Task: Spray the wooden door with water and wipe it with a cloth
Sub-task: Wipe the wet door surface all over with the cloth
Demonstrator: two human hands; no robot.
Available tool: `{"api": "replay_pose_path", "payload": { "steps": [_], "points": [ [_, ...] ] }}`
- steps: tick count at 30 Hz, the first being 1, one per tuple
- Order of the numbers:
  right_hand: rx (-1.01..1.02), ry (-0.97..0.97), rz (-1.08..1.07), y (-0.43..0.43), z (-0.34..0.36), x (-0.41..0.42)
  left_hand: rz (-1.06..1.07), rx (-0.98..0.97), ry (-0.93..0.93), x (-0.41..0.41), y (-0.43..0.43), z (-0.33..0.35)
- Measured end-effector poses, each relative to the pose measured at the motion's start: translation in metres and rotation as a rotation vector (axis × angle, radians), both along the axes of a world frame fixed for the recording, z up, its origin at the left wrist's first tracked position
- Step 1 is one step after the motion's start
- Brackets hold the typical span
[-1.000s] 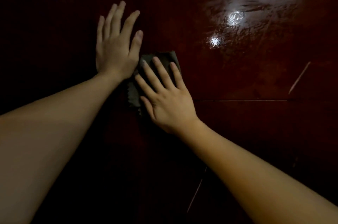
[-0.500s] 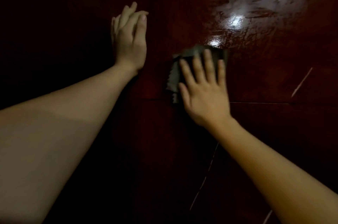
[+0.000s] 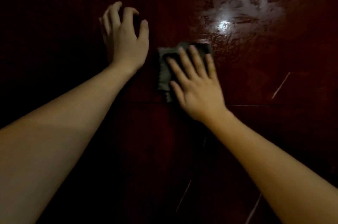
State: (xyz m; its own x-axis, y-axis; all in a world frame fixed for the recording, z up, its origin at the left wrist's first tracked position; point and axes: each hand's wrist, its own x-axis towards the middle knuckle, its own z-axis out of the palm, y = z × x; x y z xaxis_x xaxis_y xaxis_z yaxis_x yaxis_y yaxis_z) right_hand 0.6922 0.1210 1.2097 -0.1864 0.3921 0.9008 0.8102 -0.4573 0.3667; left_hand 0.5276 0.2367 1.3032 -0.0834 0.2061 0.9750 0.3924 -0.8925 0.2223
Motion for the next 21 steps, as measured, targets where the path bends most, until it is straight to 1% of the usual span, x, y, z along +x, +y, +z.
{"api": "replay_pose_path", "payload": {
  "steps": [4,6,7,9,10,12,14,16,18,21],
  "points": [
    [0.112,0.208,-0.084,-0.052,0.015,0.059,0.083,0.122,0.185,0.020,-0.011,-0.015],
    [0.166,0.297,-0.090,-0.055,0.024,0.065,0.112,0.187,0.260,0.029,-0.016,-0.022],
    [0.197,0.323,-0.092,-0.051,0.028,0.061,0.115,0.197,0.260,0.034,-0.018,-0.024],
    [0.224,0.328,-0.081,-0.040,0.032,0.051,0.097,0.170,0.187,0.045,-0.023,-0.028],
    [0.193,0.276,-0.064,-0.036,0.033,0.047,0.080,0.144,0.128,0.050,-0.025,-0.030],
    [0.071,0.106,-0.045,-0.039,0.039,0.051,0.045,0.101,0.020,0.066,-0.037,-0.030],
    [-0.010,0.007,-0.024,-0.050,0.050,0.062,0.038,0.100,0.000,0.083,-0.052,-0.027],
    [0.007,0.019,-0.039,-0.062,0.057,0.078,0.018,0.136,0.012,0.102,-0.067,-0.022],
    [0.061,0.068,-0.053,-0.069,0.069,0.094,0.028,0.147,-0.019,0.118,-0.077,-0.018],
    [0.168,0.168,-0.032,-0.077,0.109,0.108,0.085,0.139,-0.045,0.126,-0.077,-0.019]
  ]
}}
